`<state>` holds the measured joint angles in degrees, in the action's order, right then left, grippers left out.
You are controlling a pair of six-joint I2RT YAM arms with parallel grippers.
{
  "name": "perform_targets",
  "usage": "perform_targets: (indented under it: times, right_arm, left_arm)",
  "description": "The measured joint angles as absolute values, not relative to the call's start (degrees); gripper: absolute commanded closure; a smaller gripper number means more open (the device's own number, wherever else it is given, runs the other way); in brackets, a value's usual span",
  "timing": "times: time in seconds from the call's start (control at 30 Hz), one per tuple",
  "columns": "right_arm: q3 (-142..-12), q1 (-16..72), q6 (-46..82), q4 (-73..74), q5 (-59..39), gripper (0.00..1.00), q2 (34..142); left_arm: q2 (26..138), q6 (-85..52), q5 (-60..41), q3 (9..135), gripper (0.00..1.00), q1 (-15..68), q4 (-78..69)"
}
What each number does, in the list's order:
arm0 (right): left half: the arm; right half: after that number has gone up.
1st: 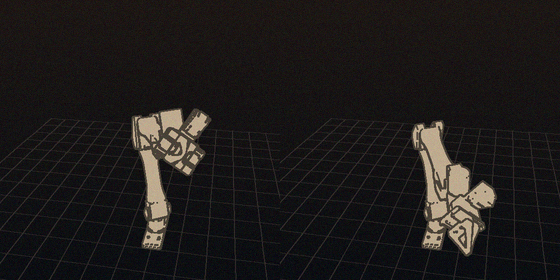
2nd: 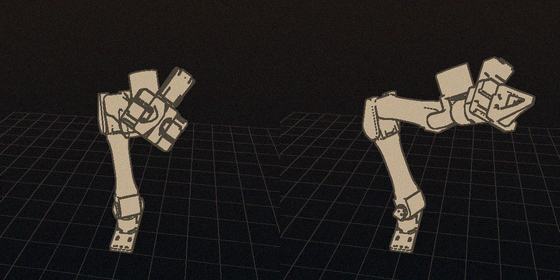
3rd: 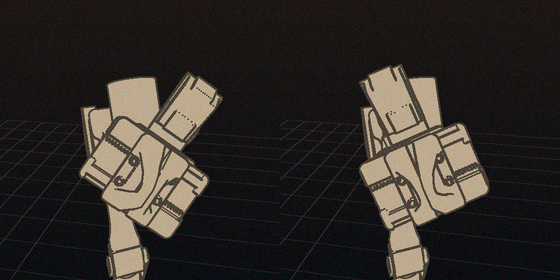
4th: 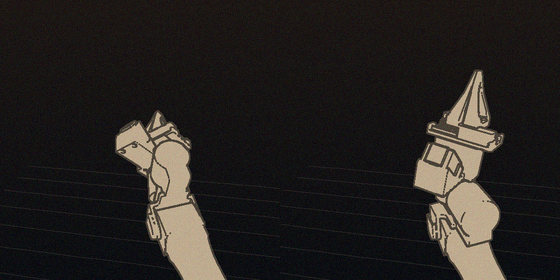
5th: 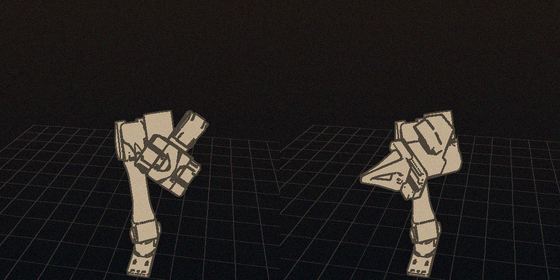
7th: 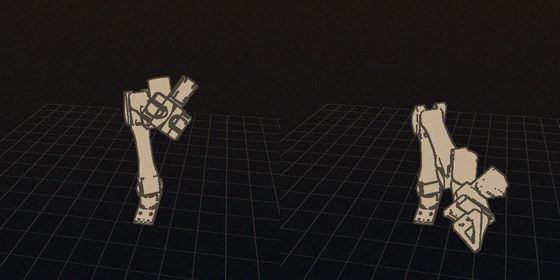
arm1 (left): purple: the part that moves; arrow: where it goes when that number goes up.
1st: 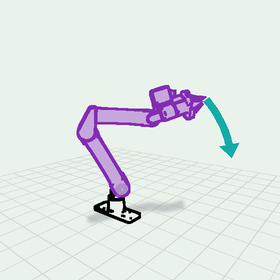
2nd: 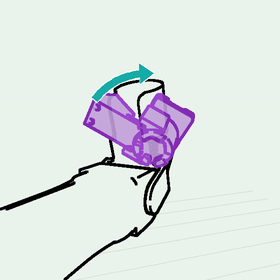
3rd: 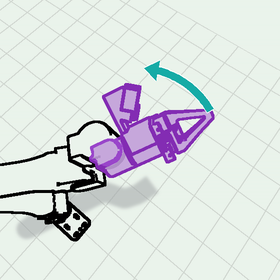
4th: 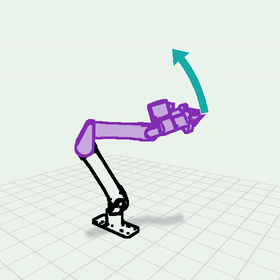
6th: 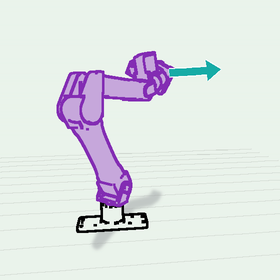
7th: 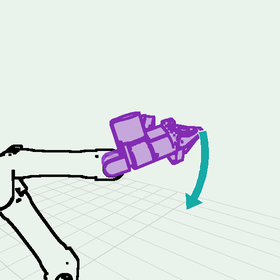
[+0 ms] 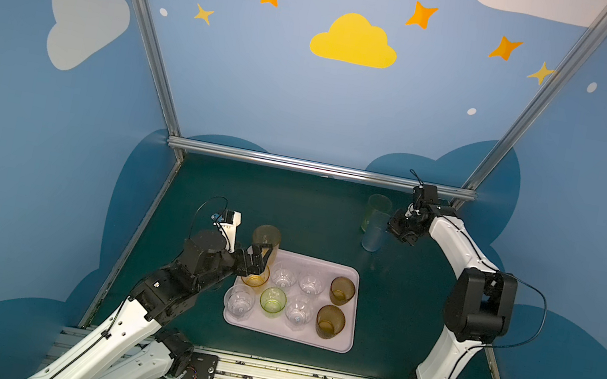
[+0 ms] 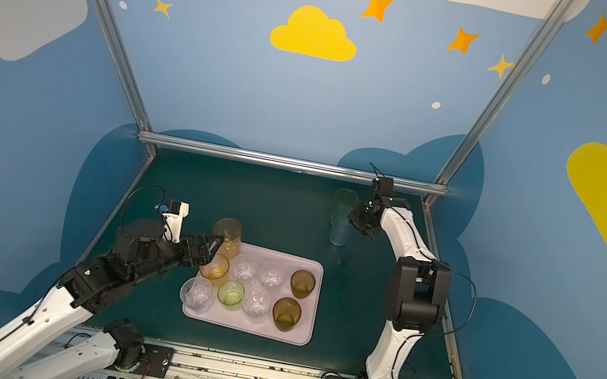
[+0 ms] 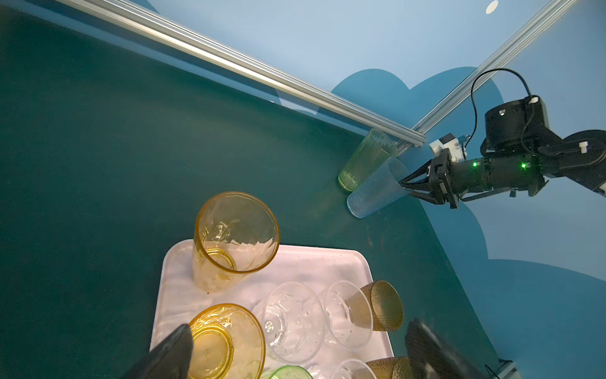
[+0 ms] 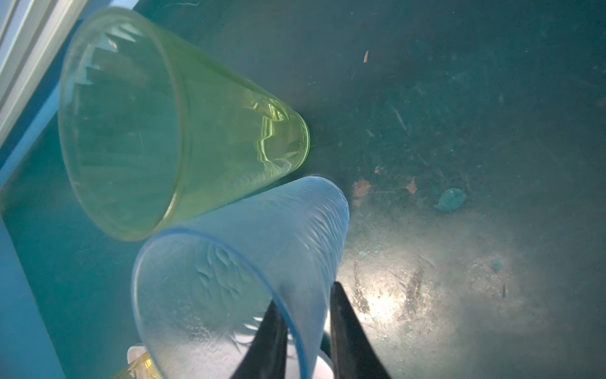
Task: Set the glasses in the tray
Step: 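Close the right gripper on the frosted blue glass rim and lift it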
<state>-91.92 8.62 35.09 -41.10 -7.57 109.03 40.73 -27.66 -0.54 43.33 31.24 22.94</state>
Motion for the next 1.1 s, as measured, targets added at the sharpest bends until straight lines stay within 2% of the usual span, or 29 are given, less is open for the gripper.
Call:
perform_targets:
  times: [0.13,0.4,0.63,1.1]
  right_arm:
    - [-92.1,9.0,34.9,-41.6,-7.5,0.93,109.2]
    - [-92.4,10.1,34.5,-44.0,-7.3,0.99,109.1]
    - [-90.8,12.0,34.3,-44.6,-7.4,1.00,106.7]
    - [-85.2,17.7,34.6,-43.7,-7.6,1.00,93.6]
  left_arm:
    - [40.8,-27.7,-0.5,43.3,0.00,31.2,22.9]
    - [41.1,-27.7,-0.5,43.2,0.00,31.2,22.9]
    - [41.1,-27.7,-0.6,42.4,0.00,31.2,22.7]
    - [41.1,-27.9,-0.8,41.4,0.00,31.2,21.6]
